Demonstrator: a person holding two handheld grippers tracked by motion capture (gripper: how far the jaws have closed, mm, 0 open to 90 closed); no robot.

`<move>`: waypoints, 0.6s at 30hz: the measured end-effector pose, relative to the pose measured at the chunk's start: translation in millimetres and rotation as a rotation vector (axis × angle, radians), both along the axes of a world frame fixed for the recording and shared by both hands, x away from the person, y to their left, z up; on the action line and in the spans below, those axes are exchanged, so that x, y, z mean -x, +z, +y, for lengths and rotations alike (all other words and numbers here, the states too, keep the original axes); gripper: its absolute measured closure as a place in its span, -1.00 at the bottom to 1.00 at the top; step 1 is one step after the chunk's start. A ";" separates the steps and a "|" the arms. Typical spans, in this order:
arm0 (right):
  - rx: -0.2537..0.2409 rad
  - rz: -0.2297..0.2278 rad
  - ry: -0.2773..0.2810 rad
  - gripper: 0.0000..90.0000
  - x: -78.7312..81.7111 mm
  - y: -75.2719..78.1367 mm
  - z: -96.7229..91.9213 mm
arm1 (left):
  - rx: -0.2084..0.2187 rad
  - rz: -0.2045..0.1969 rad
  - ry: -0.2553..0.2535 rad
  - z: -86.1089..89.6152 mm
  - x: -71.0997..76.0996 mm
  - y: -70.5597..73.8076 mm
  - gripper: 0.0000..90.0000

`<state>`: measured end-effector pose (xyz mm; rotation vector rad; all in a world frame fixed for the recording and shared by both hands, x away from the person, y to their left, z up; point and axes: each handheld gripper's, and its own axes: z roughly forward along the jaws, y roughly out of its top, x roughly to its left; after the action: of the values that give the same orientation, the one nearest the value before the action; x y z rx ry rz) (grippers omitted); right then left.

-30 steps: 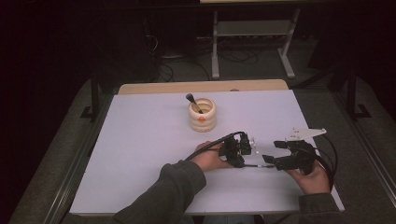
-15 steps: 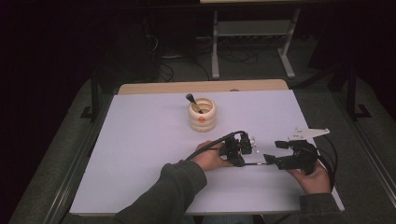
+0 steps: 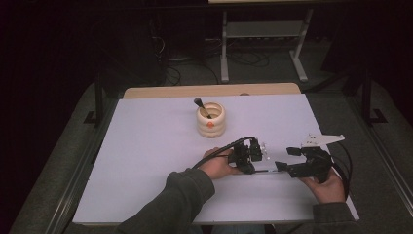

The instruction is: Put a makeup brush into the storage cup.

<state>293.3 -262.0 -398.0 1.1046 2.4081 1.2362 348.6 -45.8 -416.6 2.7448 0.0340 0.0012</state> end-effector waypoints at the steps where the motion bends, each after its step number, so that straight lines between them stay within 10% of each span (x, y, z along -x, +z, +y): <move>1: 0.002 0.000 0.000 -0.46 0.1 0.1 0.5 | 0.003 0.000 0.005 1.9 -0.1 1.7 0.92; 18: -0.027 0.012 0.015 -0.46 0.5 0.2 7.3 | 0.092 0.013 0.069 35.1 1.9 20.5 0.92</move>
<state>292.8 -254.6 -397.8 1.1072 2.4198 1.2739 346.7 -10.7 -396.1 2.6500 0.1289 0.0014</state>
